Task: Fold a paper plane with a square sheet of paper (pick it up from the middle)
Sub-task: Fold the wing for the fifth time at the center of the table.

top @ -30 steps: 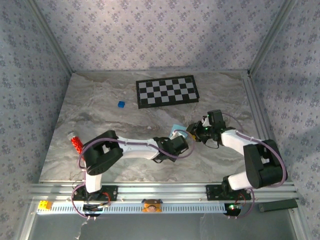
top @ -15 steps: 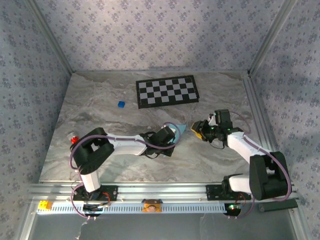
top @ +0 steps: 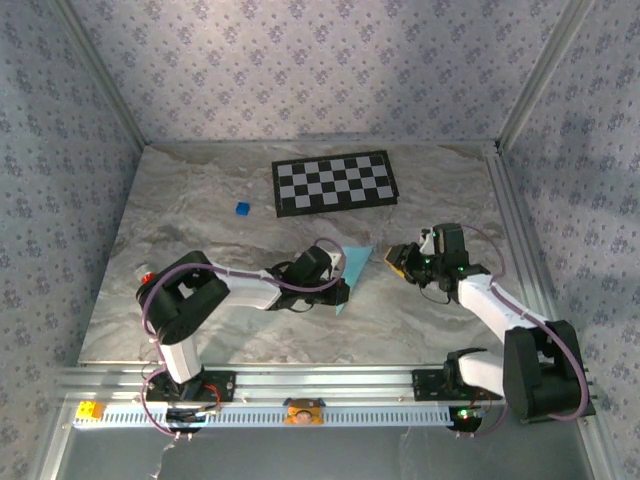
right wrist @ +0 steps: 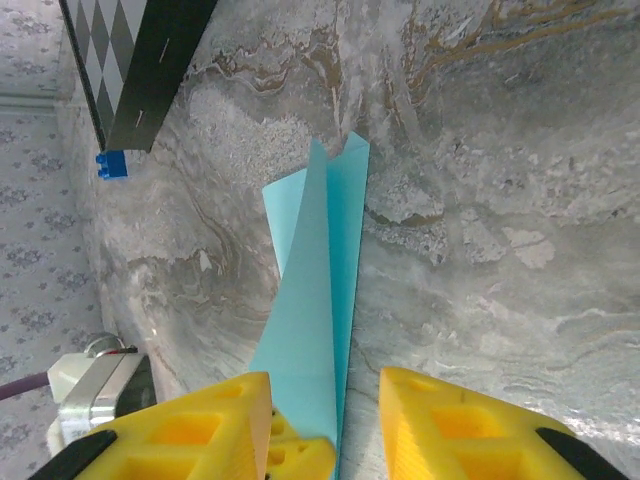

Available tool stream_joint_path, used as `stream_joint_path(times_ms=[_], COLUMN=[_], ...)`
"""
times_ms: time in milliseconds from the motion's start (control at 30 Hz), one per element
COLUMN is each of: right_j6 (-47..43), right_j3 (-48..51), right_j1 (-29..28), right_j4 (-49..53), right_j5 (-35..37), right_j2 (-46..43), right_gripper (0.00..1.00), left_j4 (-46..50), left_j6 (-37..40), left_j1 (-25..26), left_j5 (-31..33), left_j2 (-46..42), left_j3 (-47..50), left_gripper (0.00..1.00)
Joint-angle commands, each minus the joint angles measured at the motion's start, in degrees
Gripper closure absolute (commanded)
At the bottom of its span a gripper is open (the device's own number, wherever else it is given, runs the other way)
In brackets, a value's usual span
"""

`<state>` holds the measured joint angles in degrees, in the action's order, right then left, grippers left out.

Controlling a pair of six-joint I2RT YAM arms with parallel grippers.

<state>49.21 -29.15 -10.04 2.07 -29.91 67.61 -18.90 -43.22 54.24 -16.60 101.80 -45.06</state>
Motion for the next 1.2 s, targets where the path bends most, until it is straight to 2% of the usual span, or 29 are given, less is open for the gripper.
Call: stream_joint_path(times_ms=[0,200,400,500,633,833,1167], right_j6=[-1.7,-4.7,-5.0,-3.8,-3.4,-0.3,-0.3], right_j3=[2.0,2.6,2.2,1.4,-2.7,-7.8,-12.6], right_j1=[-1.2,-2.2,-2.3,-2.3,-2.3,-3.2,-4.4], right_j4=[-4.2,-5.6,-6.6,-3.9,3.4,7.7,14.9], right_j5=[2.9,0.7,-5.2,-4.6,-3.3,-4.2,-2.2], right_j2=[-2.8,-3.8,0.1,1.9,4.9,9.8,14.7], right_gripper=[0.65,0.68,0.7,0.69,0.61,0.53,0.54], left_j4=[-6.1,-16.3,-19.8,-19.4,-10.6,10.5,21.5], left_j6=[-2.0,-7.8,-9.9,-9.0,-3.1,8.8,15.5], left_j1=[-1.1,-2.4,-2.6,-2.6,-2.0,1.5,5.4], left_j5=[-7.3,-13.6,-15.1,-14.3,-10.2,-1.8,8.0], left_j2=[2.4,6.9,8.5,7.5,3.5,1.3,1.5], left_j3=[-1.0,0.0,0.0,0.3,-0.6,-8.1,-13.8], left_gripper=[1.0,1.0,1.0,1.0,0.99,0.98,0.97])
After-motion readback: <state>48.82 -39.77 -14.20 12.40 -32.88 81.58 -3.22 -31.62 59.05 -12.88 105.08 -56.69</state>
